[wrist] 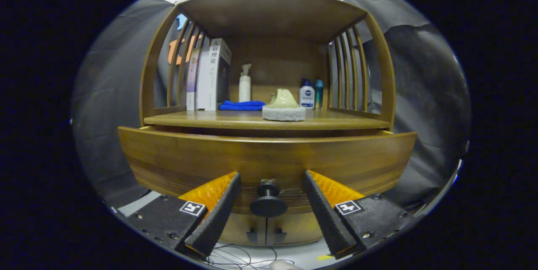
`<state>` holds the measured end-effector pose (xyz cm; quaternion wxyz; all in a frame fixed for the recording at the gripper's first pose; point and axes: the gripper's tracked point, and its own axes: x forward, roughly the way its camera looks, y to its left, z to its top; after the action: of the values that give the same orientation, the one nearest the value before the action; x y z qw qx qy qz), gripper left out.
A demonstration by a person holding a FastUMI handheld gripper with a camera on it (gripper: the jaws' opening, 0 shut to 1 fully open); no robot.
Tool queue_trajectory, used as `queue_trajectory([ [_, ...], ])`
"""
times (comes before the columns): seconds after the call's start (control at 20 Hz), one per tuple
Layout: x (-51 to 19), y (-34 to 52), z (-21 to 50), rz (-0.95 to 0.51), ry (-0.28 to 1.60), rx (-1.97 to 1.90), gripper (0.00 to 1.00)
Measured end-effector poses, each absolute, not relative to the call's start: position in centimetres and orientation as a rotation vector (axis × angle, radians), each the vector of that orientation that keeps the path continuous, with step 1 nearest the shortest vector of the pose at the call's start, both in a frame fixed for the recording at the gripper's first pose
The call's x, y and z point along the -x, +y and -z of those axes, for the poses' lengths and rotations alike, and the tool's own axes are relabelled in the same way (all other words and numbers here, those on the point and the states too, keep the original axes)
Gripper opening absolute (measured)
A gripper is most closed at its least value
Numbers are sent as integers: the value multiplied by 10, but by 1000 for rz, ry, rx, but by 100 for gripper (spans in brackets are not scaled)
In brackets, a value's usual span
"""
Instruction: Pull open the drawer, take out the items inside it, and place them on the countertop above the cabinet.
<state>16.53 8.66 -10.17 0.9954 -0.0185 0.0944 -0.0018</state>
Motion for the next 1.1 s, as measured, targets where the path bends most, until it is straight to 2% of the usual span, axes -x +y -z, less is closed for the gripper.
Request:
queue_trajectory([
  [0.7,-220,87,103,-1,178,62,98],
  [1.1,-222,86,104,-8,202,45,98],
])
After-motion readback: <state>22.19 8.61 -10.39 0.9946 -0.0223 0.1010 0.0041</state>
